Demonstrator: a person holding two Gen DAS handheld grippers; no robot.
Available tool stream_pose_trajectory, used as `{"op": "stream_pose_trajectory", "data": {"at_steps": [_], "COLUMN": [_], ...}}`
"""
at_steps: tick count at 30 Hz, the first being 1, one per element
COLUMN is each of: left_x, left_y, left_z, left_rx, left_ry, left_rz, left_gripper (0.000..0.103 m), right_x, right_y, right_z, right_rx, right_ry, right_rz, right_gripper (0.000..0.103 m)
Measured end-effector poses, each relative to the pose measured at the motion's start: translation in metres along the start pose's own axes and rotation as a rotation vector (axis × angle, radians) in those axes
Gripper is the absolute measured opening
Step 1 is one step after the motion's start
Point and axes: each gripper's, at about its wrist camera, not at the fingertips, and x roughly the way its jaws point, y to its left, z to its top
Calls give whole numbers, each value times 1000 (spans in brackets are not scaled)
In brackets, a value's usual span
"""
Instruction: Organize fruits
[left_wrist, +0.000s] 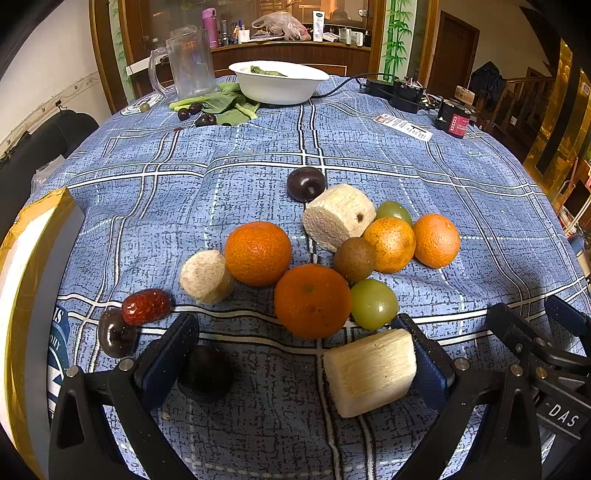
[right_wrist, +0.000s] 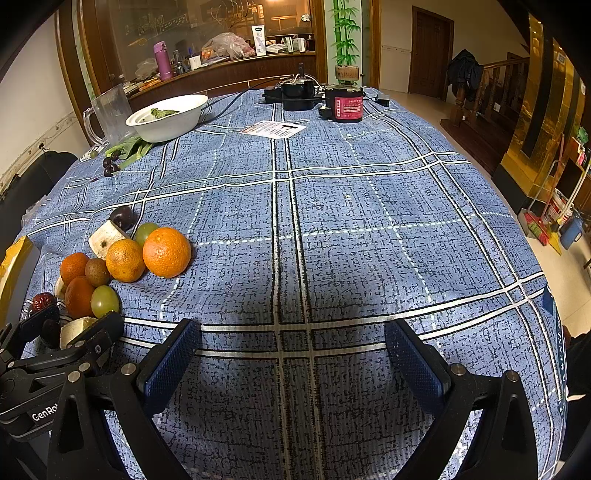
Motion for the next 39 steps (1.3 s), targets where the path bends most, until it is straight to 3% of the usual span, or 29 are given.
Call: {"op": "stream_pose_trajectory", "data": {"at_steps": [32,39], "left_x": [0,4], "left_y": [0,2], "left_z": [0,6], "left_rx": [0,53], "left_ry": [1,69], "left_rz": [0,-35], "left_gripper": [102,103], "right_x": [0,0], "right_y": [0,-2], "right_z": [0,0], "right_rx": [0,5], "right_ry": [0,-3], "right_rz": [0,8], "right_gripper": [102,102]}}
